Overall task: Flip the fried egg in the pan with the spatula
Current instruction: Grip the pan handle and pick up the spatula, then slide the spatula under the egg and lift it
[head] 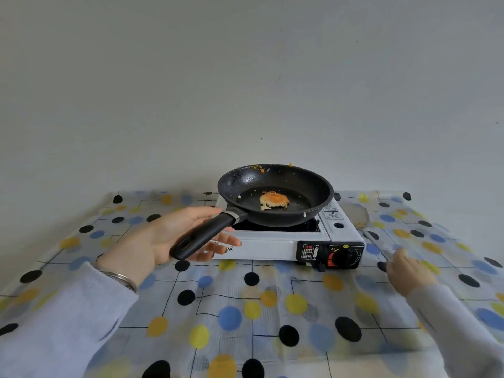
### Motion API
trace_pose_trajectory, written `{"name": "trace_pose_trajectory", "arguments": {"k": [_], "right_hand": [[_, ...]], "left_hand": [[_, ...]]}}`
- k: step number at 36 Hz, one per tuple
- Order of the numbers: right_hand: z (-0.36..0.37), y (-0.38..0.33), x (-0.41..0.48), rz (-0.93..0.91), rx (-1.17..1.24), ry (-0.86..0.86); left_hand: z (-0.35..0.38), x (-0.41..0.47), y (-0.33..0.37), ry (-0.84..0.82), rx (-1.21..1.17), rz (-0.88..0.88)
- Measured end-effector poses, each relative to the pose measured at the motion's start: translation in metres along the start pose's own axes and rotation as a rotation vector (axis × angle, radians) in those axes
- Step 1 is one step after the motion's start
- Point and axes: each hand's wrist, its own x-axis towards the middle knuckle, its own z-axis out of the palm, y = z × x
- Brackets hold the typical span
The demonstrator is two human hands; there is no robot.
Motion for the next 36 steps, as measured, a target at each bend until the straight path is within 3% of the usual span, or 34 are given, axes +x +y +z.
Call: {"name": "trace_pose_trajectory", "arguments": {"k": [6, 11, 21, 26, 30, 36], "right_hand": [[-0.017, 0.007, 0.002, -0.002, 0.073, 0.141], [-0.049, 0.012, -0.002, -0.045, 0.044, 0.264], [-0.123, 0.037, 0.001, -0.412, -0.067, 0.608], [-0.158, 0.047, 0.003, -0.511, -0.046, 0.570], [-0.184, 0.046, 0.008, -0.635, -0.164, 0.508], [-0.230, -0.010, -0.035, -0.744, -0.288, 0.416]], "left_hand": [[0.002, 0.000, 0.000, 0.046, 0.119, 0.047], [0.000, 0.002, -0.001, -0.005, 0.070, 0.054], [-0.001, 0.007, -0.005, -0.099, -0.010, 0.016], [0.000, 0.006, -0.004, -0.112, -0.025, 0.010], [0.001, 0.005, -0.004, -0.109, -0.024, 0.005], [0.004, 0.004, -0.002, -0.080, 0.016, 0.012]]}}
